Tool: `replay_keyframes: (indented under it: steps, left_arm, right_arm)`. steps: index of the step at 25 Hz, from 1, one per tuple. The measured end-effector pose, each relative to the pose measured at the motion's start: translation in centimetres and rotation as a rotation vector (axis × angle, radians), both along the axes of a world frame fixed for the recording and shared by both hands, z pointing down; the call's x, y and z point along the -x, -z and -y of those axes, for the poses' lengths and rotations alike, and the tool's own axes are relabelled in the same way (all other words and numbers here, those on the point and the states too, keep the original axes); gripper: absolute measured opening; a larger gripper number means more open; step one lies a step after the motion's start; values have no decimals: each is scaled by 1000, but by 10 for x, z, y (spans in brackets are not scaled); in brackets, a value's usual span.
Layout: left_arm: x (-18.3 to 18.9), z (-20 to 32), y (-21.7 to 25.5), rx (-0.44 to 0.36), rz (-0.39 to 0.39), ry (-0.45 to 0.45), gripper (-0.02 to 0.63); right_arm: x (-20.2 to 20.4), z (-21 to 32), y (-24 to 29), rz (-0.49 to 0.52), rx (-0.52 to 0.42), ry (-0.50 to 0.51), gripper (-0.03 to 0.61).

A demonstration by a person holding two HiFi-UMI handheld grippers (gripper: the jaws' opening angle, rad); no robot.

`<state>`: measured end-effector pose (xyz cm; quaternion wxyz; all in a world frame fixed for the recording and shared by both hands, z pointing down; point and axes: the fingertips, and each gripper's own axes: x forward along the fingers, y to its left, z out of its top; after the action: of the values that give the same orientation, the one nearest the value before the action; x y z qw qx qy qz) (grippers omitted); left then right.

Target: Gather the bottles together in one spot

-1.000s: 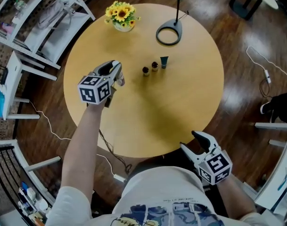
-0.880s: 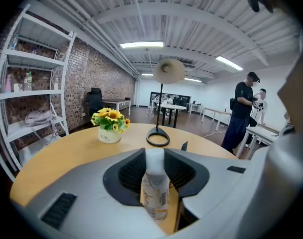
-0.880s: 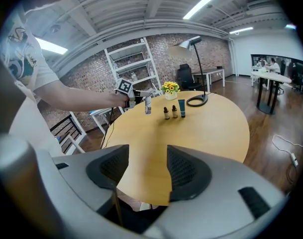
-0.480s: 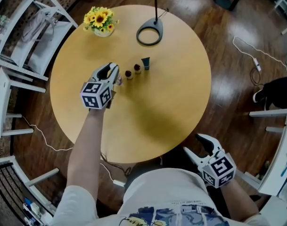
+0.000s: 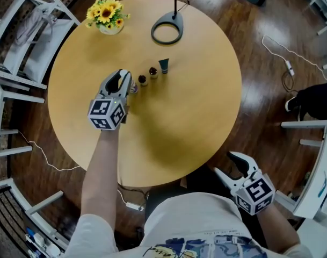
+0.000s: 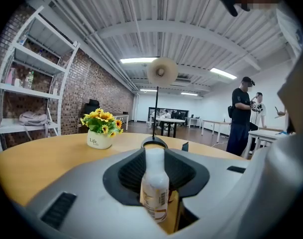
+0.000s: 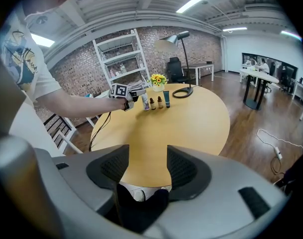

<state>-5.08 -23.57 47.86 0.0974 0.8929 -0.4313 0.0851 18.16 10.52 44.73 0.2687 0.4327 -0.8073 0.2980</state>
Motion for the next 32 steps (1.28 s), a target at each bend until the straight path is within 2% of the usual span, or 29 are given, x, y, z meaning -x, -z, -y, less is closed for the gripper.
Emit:
replay_keyframes:
  steps: [11,13,18,20,27,32]
  left_arm:
    - [-8,-26,0,-72,86,-88,120]
    - [-9,-28,0,-76,100,-95,163]
    - [-6,-31,0,-78,124,-99,175]
    - [-4,-34,2,-81,130,-94,193]
    - [14,-56,31,-108,152,-52,199]
    - [34,-98,49,-54,141,-3,201]
  right_arm:
    - [22,1,2,-2,-15,35,264]
    - [22,0,2,-5,-16,30,264]
    - [26,-1,4,-5,-26,30,264]
    - [28,-2,4,-8,-30,31,264]
    - [34,4,14,-23,-87,43,264]
    - [39,11,30,-26,-152,31,264]
